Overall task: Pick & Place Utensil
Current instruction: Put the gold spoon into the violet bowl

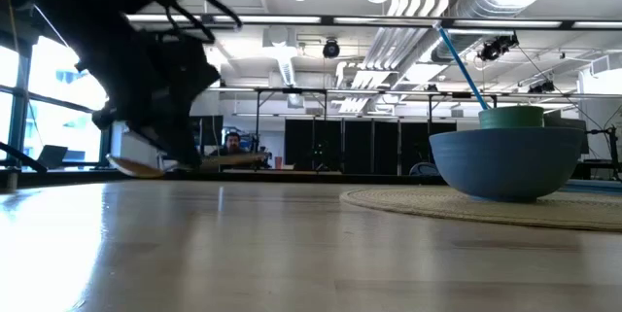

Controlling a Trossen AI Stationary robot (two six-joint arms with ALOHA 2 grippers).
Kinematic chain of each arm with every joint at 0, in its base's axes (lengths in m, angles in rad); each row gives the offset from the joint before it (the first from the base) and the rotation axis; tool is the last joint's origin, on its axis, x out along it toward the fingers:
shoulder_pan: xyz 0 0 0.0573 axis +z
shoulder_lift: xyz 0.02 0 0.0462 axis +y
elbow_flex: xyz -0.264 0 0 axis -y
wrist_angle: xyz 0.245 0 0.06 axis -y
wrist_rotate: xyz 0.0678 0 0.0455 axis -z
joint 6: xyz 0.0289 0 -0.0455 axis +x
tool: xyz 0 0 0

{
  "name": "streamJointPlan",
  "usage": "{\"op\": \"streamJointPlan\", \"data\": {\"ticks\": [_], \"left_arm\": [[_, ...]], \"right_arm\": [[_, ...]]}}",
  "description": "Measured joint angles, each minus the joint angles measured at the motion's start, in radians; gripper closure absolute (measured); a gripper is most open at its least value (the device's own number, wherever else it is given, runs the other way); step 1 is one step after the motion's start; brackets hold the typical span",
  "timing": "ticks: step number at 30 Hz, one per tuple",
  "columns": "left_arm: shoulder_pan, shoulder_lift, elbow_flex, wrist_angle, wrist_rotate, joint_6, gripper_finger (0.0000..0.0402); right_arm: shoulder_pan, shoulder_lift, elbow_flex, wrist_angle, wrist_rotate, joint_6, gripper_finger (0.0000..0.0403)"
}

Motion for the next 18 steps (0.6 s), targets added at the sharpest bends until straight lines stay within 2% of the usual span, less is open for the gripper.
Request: {"op": "streamJointPlan", "data": {"ticks": [3, 7, 11, 16, 18], "left_arm": [[-0.034, -0.042, 0.0, 0.012, -0.089, 0.02, 0.0399], [-0.076, -0.073, 0.0, 0.108, -0.236, 0.133, 0.0399], [-0.101, -0.074, 0.0, 0.289, -0.354, 0.368, 0.0399], [-0.1, -0.066, 0.001, 0.527, -0.409, 0.683, 0.04], [-0.1, -0.066, 0.001, 0.613, -0.418, 0.795, 0.04]], "right_arm": [[0.047, 0.022, -0.053, 0.073, 0.032, -0.024, 0.0238], [0.095, 0.039, -0.16, 0.282, 0.036, -0.089, 0.0238], [0.134, 0.058, -0.302, 0.609, 0.026, -0.184, 0.0238], [0.14, 0.121, -0.482, 1.107, -0.055, -0.31, 0.0238], [0.125, 0.16, -0.523, 1.242, -0.062, -0.336, 0.0238]]}}
